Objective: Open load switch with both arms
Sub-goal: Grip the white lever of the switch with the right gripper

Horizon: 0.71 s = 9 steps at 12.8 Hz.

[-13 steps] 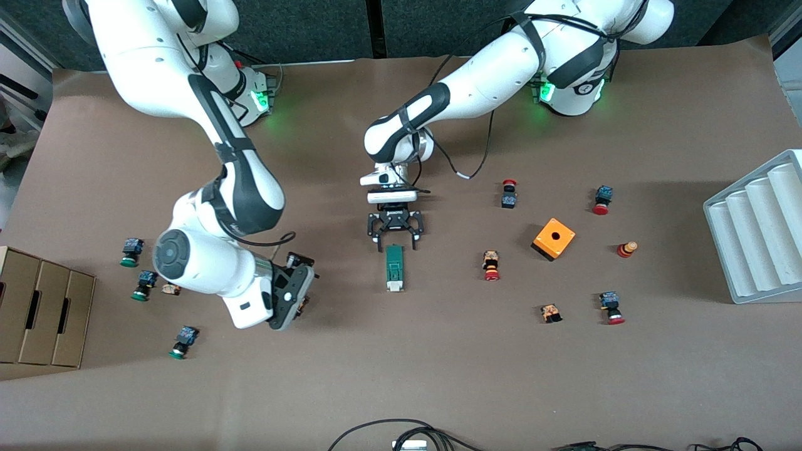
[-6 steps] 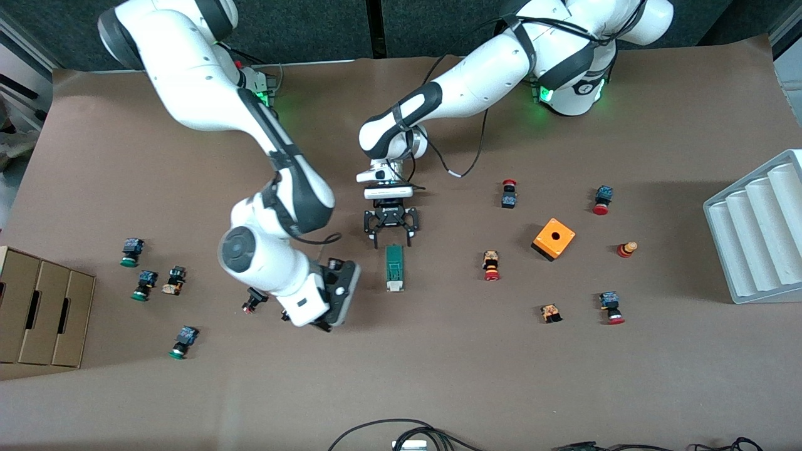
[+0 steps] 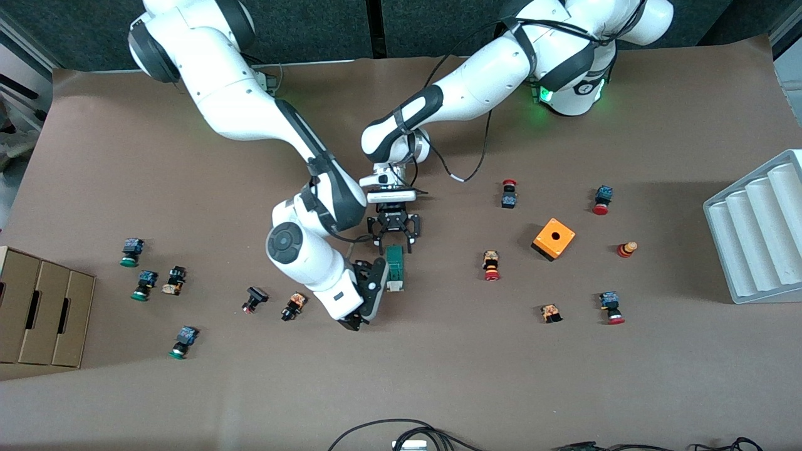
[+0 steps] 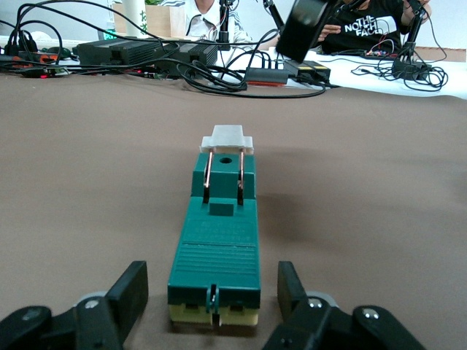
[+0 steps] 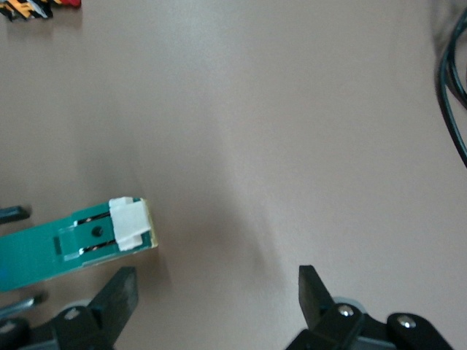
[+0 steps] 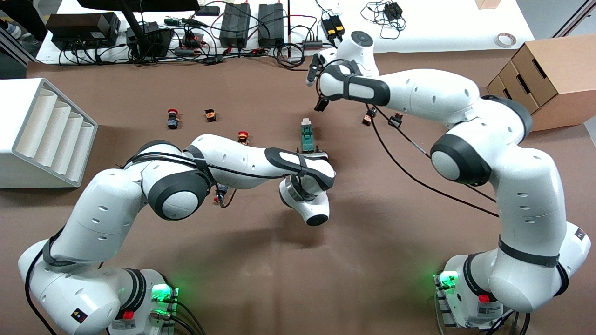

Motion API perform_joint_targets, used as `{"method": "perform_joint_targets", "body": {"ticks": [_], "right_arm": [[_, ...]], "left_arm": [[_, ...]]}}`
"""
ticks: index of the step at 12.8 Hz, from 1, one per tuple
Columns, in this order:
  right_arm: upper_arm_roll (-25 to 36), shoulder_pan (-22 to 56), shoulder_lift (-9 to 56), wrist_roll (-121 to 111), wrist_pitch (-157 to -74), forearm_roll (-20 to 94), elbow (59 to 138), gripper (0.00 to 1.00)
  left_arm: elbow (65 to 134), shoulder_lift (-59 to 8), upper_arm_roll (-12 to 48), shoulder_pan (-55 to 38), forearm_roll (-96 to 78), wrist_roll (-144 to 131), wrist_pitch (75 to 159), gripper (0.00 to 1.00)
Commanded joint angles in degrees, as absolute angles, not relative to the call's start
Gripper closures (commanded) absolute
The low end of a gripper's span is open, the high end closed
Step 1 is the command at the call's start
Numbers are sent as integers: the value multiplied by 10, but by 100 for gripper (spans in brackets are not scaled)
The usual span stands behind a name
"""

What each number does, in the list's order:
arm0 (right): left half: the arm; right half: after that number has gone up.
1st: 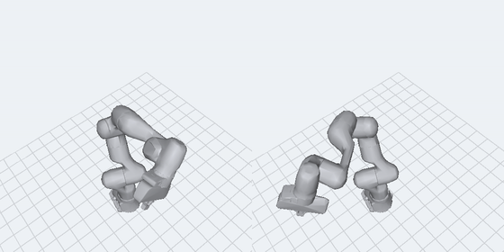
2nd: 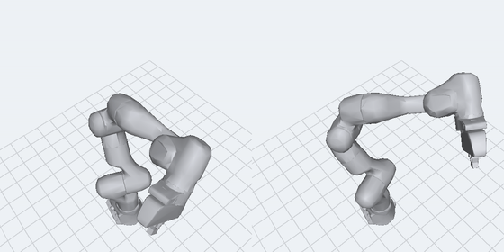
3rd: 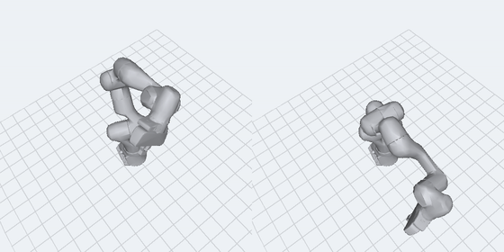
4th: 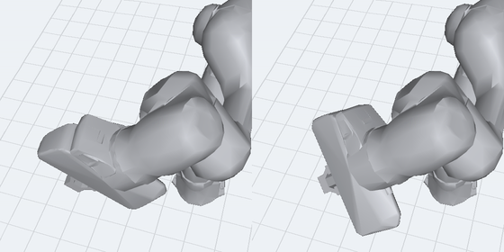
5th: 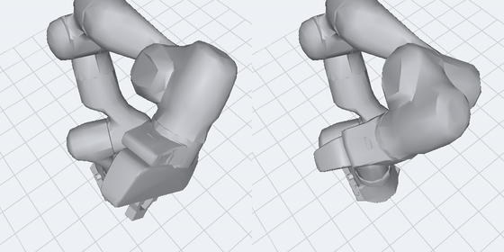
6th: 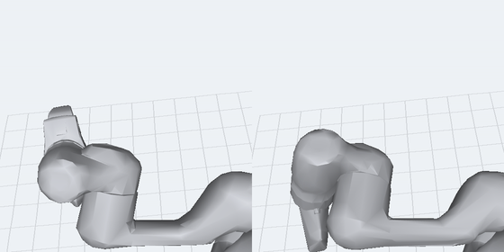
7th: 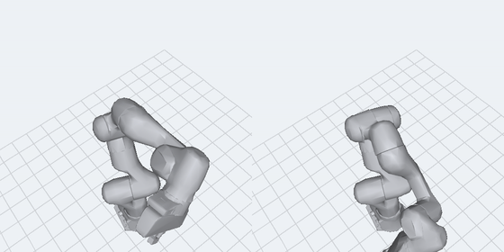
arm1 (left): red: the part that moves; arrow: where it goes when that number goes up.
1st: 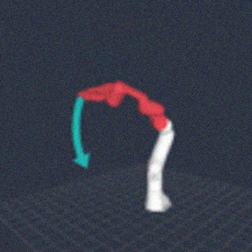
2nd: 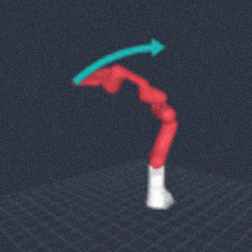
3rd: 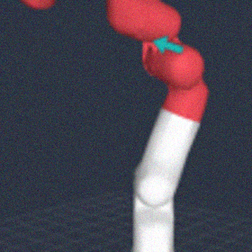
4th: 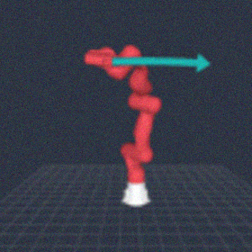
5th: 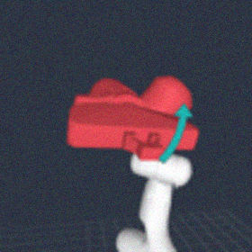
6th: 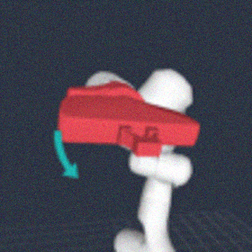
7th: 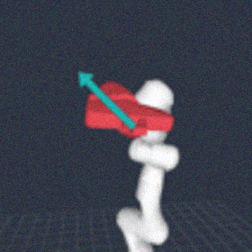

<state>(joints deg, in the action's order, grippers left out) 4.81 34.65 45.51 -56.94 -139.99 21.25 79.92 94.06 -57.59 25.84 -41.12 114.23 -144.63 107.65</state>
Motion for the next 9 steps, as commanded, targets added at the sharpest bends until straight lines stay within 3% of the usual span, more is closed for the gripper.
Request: {"method": "perform_joint_targets", "body": {"ticks": [1,9], "right_arm": [[62,372,492,-579,-1437,227,765,2],[79,396,506,-577,-1453,229,770,5]], "left_arm": [[929,-581,249,-423,1152,-1463,1071,22],[933,-580,249,-424,1153,-1479,1071,23]]}}
